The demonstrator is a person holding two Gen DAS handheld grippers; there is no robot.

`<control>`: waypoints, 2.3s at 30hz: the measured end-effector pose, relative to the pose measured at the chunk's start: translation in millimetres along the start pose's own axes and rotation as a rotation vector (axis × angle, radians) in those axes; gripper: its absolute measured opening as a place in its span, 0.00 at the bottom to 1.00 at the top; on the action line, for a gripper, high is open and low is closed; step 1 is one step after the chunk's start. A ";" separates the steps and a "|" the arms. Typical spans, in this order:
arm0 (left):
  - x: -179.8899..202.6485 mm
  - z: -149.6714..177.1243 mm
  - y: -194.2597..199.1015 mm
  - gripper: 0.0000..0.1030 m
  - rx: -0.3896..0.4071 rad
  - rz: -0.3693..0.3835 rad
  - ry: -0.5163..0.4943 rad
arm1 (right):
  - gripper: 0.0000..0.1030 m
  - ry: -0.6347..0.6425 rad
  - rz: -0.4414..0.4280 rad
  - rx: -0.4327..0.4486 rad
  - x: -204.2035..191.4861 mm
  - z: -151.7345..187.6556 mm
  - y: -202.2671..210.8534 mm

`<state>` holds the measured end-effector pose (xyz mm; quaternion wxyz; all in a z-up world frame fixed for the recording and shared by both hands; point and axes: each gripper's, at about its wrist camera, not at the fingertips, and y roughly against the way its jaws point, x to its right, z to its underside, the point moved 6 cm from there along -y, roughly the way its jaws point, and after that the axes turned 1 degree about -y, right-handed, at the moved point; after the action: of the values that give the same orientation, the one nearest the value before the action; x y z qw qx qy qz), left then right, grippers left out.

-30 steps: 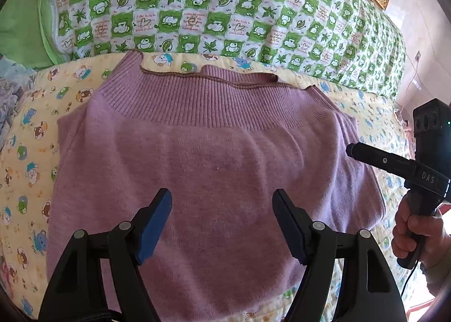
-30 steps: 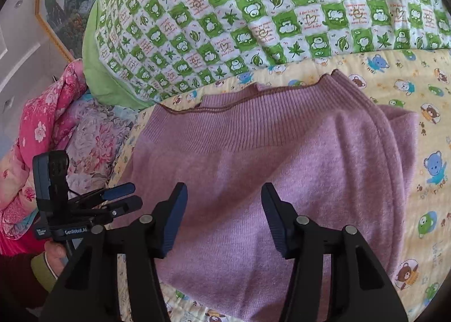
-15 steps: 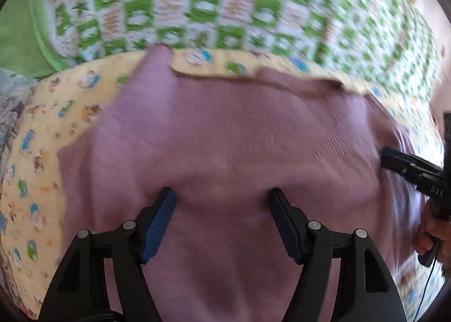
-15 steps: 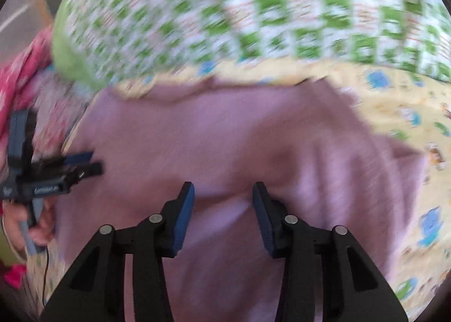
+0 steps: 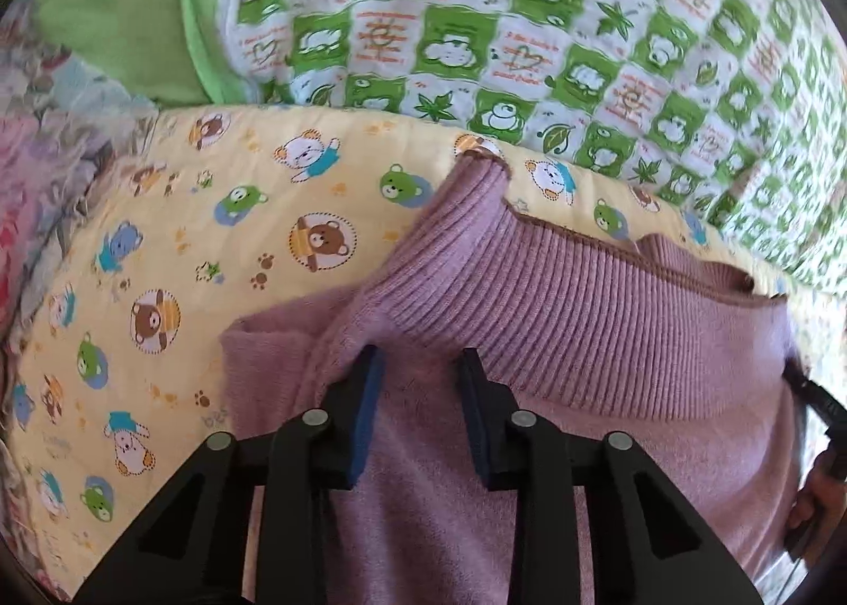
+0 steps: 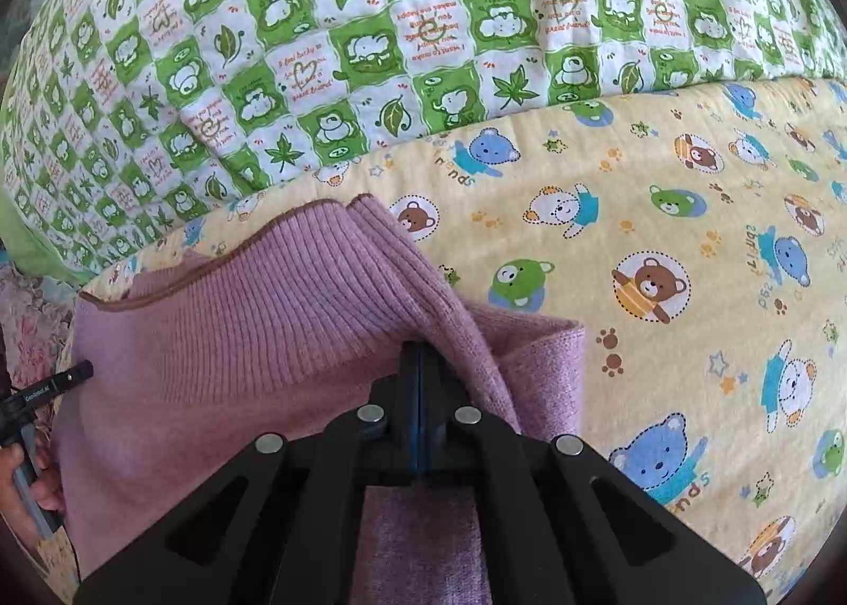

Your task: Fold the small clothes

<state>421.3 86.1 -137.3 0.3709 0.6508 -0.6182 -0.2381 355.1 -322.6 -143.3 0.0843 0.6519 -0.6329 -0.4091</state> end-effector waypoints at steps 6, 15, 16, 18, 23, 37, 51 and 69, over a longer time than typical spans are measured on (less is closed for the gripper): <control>1.7 9.6 37.0 0.35 0.010 0.015 -0.031 | 0.03 0.041 0.000 0.012 -23.6 -0.6 30.1; -3.3 64.5 97.3 0.51 0.003 0.016 0.029 | 0.03 0.082 -0.121 -0.022 -57.5 39.1 80.7; -4.1 73.8 101.7 0.51 -0.003 0.017 0.041 | 0.03 0.082 -0.131 -0.030 -60.6 45.7 83.6; -10.8 91.3 111.4 0.56 -0.011 -0.007 0.080 | 0.03 0.081 -0.145 -0.051 -68.0 59.1 90.9; -23.3 118.9 122.6 0.65 -0.037 -0.022 0.152 | 0.04 0.095 -0.157 -0.093 -79.2 85.5 103.0; -70.7 178.5 111.2 0.79 -0.164 0.044 0.537 | 0.35 0.077 -0.214 -0.154 -113.1 112.5 114.3; -46.0 136.7 72.5 0.27 -0.147 0.109 0.555 | 0.68 0.060 -0.223 -0.139 -111.2 107.1 109.1; 212.7 83.5 143.8 0.15 0.022 0.351 -0.179 | 0.68 -0.120 -0.198 -0.008 -34.0 54.4 139.7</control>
<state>292.8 -132.7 -45.1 0.3432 0.5132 -0.7553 -0.2199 219.3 -295.9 -76.5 0.0079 0.6854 -0.5677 -0.4561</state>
